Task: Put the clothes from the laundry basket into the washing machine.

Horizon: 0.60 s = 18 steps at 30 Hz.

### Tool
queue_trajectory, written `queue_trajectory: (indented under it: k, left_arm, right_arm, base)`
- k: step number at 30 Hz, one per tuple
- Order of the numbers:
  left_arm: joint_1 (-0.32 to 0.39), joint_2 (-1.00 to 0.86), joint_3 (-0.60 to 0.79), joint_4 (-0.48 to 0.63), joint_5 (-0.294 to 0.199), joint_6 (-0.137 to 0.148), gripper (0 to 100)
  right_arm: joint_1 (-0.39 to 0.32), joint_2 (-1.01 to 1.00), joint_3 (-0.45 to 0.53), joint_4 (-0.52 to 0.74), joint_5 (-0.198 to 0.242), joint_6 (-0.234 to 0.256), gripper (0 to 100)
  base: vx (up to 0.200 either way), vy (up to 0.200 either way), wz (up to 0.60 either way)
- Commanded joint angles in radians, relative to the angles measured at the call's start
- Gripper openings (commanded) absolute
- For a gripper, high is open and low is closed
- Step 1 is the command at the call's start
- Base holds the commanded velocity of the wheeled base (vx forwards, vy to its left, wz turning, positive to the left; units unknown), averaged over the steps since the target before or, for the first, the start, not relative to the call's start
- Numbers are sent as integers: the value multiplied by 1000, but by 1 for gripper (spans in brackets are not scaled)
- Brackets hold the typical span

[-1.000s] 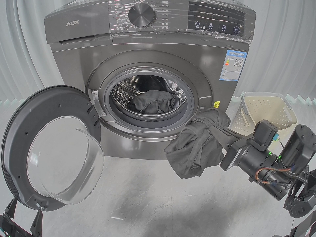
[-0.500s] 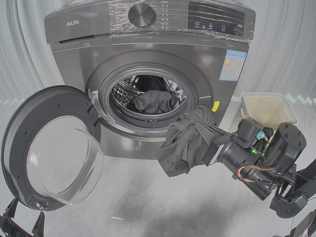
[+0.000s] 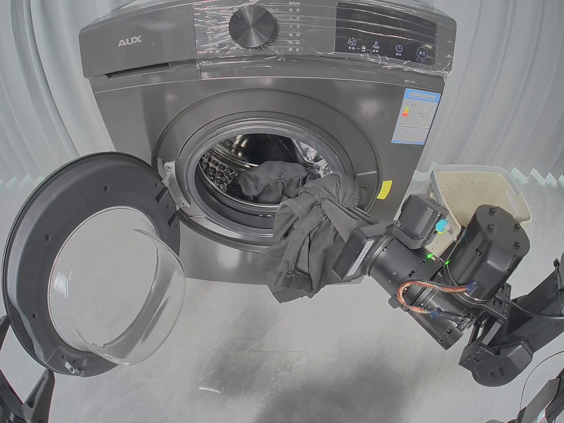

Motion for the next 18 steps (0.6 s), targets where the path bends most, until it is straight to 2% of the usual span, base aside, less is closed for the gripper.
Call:
queue_trajectory:
  k: [1,3,4,5,11,15,18]
  left_arm:
    - [-12,420,7,-151,-195,42,100]
    - [-23,487,14,-197,-202,58,100]
    - [-44,563,21,-260,-202,78,100]
    - [-67,618,27,-312,-202,82,100]
    - [-241,845,32,-453,-203,44,100]
    - [-313,969,21,-506,-203,44,100]
    - [-342,1067,11,-592,-200,50,100]
  right_arm:
    - [11,33,-36,-55,61,8,0]
    - [11,33,-40,-52,61,6,0]
    - [9,34,-53,-46,60,6,0]
    - [6,42,-62,-49,55,5,0]
    - [3,67,-76,-57,51,3,0]
    - [3,74,-76,-59,49,-3,0]
    - [-3,80,-82,-59,48,-6,0]
  base:
    - [0,0,0]
    - [0,0,0]
    - [0,0,0]
    - [0,0,0]
    - [0,0,0]
    - [0,0,0]
    - [0,0,0]
